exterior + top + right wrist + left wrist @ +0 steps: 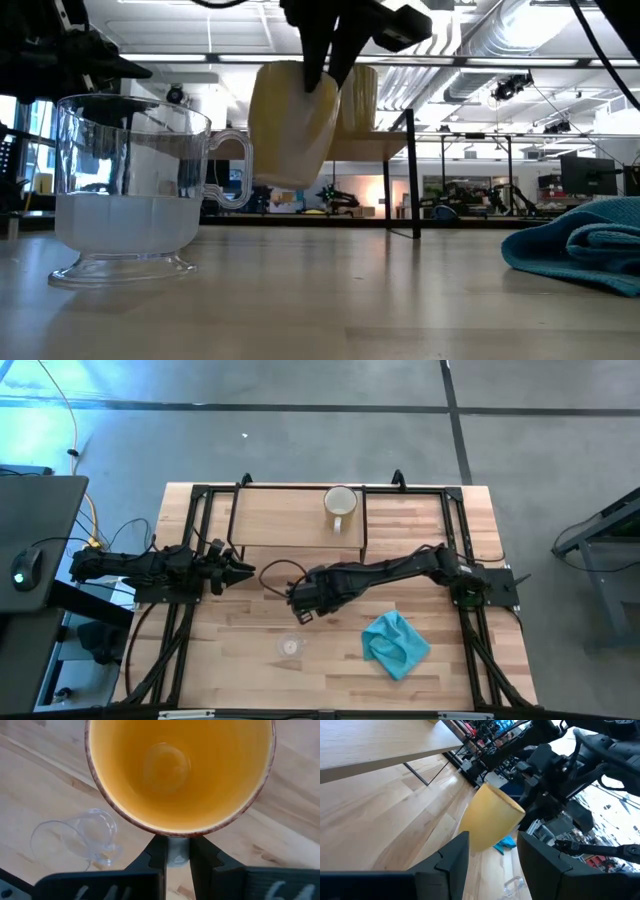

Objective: Stack small to large cups/mugs on shelf
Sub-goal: Put the yellow mug on the shelf

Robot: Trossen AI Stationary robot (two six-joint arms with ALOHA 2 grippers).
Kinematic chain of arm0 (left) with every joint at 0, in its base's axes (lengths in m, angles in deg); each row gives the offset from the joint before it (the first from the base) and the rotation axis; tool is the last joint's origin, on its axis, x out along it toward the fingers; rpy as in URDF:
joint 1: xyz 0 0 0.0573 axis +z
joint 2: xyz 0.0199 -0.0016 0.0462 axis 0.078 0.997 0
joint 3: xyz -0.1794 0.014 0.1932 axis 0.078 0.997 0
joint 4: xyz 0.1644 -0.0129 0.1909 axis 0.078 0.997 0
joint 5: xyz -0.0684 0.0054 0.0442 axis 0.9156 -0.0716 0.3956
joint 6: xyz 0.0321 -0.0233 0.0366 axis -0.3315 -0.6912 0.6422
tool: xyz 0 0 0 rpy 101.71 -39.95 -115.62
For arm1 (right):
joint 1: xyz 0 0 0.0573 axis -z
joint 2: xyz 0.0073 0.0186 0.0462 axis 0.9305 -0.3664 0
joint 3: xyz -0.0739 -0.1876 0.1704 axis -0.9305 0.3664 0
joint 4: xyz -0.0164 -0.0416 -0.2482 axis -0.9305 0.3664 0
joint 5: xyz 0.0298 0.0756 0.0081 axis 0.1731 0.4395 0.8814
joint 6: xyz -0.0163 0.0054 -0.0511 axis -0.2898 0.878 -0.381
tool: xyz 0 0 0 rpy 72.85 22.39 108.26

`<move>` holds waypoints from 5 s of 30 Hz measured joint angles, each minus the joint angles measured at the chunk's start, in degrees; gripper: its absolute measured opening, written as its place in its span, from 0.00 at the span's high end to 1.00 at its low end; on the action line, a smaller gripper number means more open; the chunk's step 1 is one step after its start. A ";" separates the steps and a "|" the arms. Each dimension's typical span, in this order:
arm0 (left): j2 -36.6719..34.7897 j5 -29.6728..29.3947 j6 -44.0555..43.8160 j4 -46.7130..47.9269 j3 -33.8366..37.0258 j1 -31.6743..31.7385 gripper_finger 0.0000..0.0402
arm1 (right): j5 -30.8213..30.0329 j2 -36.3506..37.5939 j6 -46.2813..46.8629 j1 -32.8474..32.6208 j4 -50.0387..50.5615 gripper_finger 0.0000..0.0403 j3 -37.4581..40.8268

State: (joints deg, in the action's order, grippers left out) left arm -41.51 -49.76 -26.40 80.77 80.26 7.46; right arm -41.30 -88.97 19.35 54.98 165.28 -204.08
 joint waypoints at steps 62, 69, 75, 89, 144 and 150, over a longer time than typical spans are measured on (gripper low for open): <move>0.39 6.43 -0.57 0.42 -0.01 0.00 0.62 | 3.53 -7.00 11.96 2.23 -4.15 0.94 -0.24; 2.52 6.44 -0.85 0.48 0.00 0.00 0.62 | 3.01 -7.03 12.39 2.50 -3.02 0.94 -0.17; 4.43 7.74 -1.00 0.38 0.00 0.00 0.62 | 3.40 -7.03 12.41 3.16 -0.80 0.94 -0.15; 5.14 8.20 -1.03 0.23 0.00 0.00 0.62 | 3.73 -7.07 12.59 3.40 -1.30 0.94 -0.07; 5.14 9.27 -1.35 0.11 0.00 -0.02 0.62 | 1.60 -7.53 12.33 3.29 -5.43 0.81 -0.09; 5.14 9.27 -1.23 0.11 0.00 -0.02 0.62 | 1.19 -7.55 10.82 3.31 -8.14 0.81 -0.09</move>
State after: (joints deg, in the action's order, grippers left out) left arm -36.38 -40.49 -27.64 80.88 80.26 7.44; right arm -40.11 -96.53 30.16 58.29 157.14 -204.17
